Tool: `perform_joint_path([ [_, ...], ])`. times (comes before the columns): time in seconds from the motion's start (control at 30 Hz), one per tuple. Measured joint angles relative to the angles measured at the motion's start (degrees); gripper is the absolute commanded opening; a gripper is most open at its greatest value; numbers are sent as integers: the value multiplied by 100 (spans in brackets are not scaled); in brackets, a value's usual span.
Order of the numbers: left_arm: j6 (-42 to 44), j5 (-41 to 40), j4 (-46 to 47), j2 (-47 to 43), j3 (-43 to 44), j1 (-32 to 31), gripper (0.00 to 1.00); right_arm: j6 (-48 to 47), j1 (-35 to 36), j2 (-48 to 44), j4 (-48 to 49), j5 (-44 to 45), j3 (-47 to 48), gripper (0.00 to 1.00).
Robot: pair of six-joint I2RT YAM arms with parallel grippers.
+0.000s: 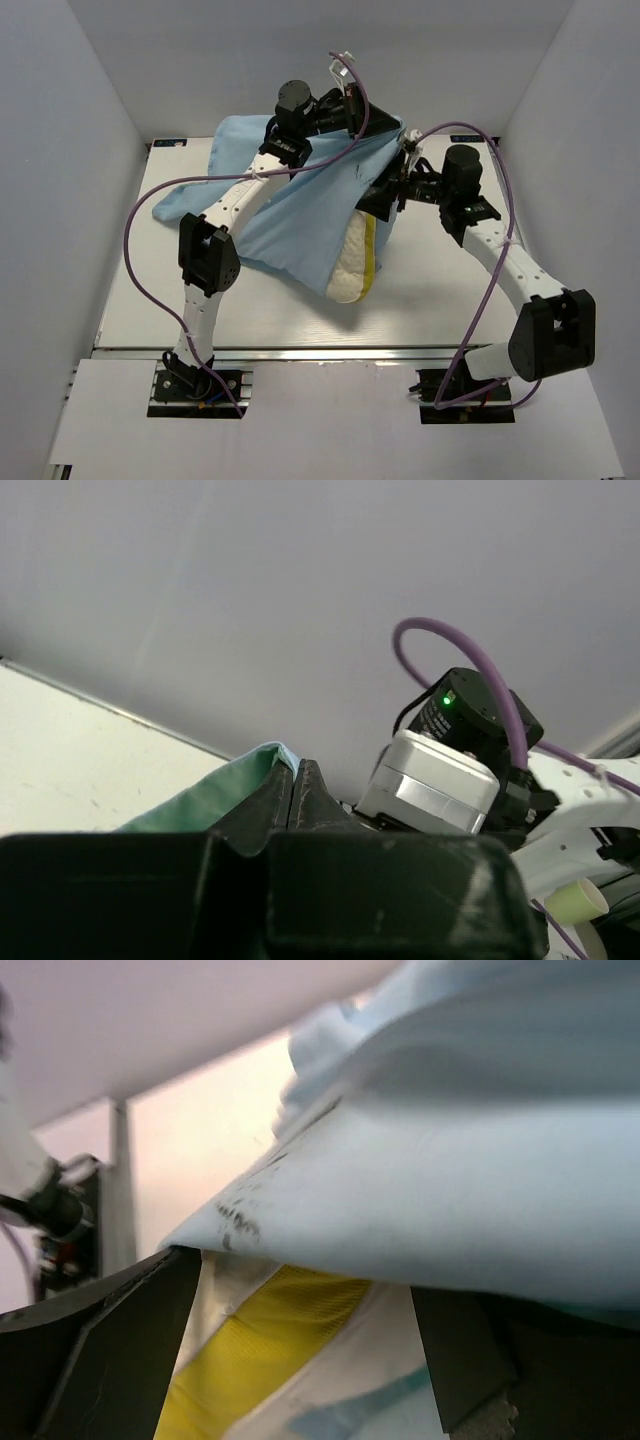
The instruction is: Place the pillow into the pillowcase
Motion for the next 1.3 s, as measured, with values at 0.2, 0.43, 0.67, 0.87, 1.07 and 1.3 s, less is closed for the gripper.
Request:
perform_joint_path([
  [0.2,240,-295,2,4,-352,109,0,-1578,-293,-798,-1759,885,-160,89],
  [0.43,378,-468,15,31,-501,315,0,-2072,-787,-2927,-2205,2017,-1513,76],
  [0.67,376,-494,-15,575,260,369,0,-1010,-844,-2771,-2507,1314,-2490,73],
  [0.87,376,-538,-114,879,479,369,0,-332,-544,-2485,-2446,846,-2990,89],
  [1.07,365,-540,-105,892,479,382,0,-17,101,-2208,-1928,664,-2988,74],
  [1.3,127,-479,-42,892,496,389,0,278,433,-761,-1550,833,-2612,40],
])
